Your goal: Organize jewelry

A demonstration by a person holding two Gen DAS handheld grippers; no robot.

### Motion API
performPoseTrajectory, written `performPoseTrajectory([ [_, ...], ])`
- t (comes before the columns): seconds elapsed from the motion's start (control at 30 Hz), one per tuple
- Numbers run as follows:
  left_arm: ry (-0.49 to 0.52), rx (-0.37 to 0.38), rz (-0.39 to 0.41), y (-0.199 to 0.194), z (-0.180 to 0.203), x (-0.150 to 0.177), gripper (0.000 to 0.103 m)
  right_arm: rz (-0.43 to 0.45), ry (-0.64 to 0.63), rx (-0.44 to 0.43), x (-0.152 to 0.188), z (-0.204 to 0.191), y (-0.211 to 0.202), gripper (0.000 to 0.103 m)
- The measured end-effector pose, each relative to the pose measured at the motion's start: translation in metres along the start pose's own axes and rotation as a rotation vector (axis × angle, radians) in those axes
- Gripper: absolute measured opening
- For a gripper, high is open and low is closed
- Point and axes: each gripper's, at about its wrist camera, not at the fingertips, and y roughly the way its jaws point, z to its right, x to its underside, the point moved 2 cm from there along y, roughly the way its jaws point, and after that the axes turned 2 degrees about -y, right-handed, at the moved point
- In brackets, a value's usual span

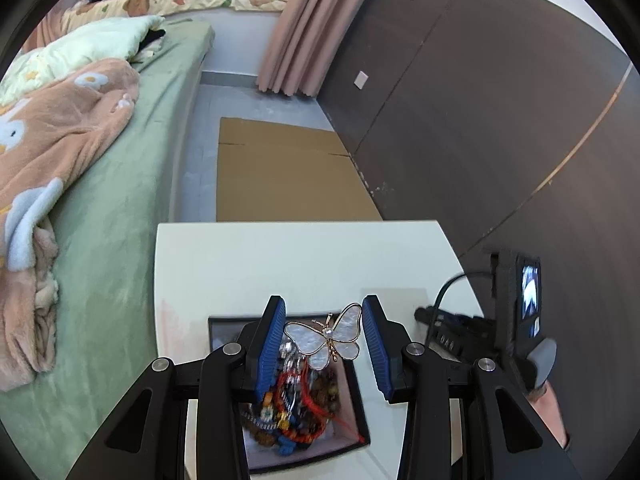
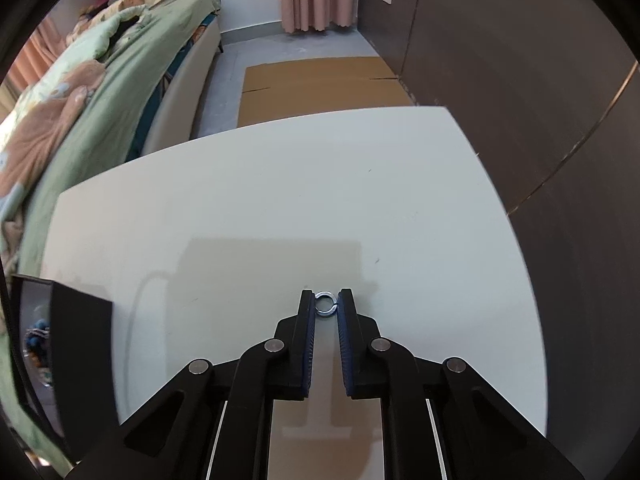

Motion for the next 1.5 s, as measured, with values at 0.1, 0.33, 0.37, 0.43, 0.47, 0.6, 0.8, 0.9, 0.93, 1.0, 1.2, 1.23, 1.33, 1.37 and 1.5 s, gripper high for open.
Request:
performPoseTrajectory([
  [0.1,-0.022,0.002,-0.023,-0.001,-0.009,0.012,0.041,0.051,0.017,-0.077,0.003,-0.003,-0.02,0.012],
  [0.33,-0.103,0.033,-0.031,-0.006,-0.023,0.012,0.07,0.154,0.042,-0.292,0.011,-0.017,-0.062,0.012],
  [0.37,-0.1,0.022,-0.013,-0.011,-0.024,0.013,0.078,0.163,0.046,-0.318,0.012,-0.02,-0.066,0.012],
  [0.43,-0.102,0.015,0.027,-0.021,-0.025,0.014,0.085,0.182,0.057,-0.377,0.008,-0.025,-0.073,0.012],
  [0.47,-0.107,0.012,0.041,-0.026,-0.027,0.015,0.085,0.192,0.059,-0.405,0.006,-0.027,-0.077,0.012],
  [0.6,-0.133,-0.012,0.08,-0.039,-0.039,0.02,0.085,0.229,0.044,-0.505,0.007,-0.046,-0.094,0.012],
  [0.8,-0.166,-0.014,0.093,-0.05,-0.05,0.026,0.085,0.225,-0.004,-0.588,0.017,-0.082,-0.103,0.012],
  [0.9,-0.167,-0.017,0.104,-0.057,-0.048,0.027,0.085,0.191,-0.047,-0.633,0.019,-0.102,-0.104,0.012],
  [0.93,-0.167,-0.017,0.109,-0.058,-0.047,0.027,0.085,0.179,-0.055,-0.635,0.019,-0.106,-0.103,0.013],
  [1.0,-0.163,-0.018,0.12,-0.062,-0.045,0.027,0.085,0.148,-0.057,-0.634,0.021,-0.111,-0.106,0.028],
  [1.2,-0.179,0.006,0.149,-0.083,-0.037,0.038,0.091,0.22,-0.005,-0.583,0.03,-0.091,-0.13,0.07],
  [1.23,-0.182,0.009,0.159,-0.088,-0.035,0.04,0.098,0.224,-0.001,-0.577,0.033,-0.086,-0.133,0.07],
  [1.33,-0.18,0.018,0.192,-0.104,-0.028,0.046,0.102,0.243,0.011,-0.545,0.044,-0.072,-0.145,0.07],
  [1.37,-0.176,0.019,0.198,-0.108,-0.024,0.049,0.102,0.245,0.02,-0.546,0.048,-0.067,-0.149,0.073],
  [1.5,-0.146,0.032,0.208,-0.125,-0.009,0.054,0.102,0.268,0.053,-0.558,0.069,-0.046,-0.165,0.093],
])
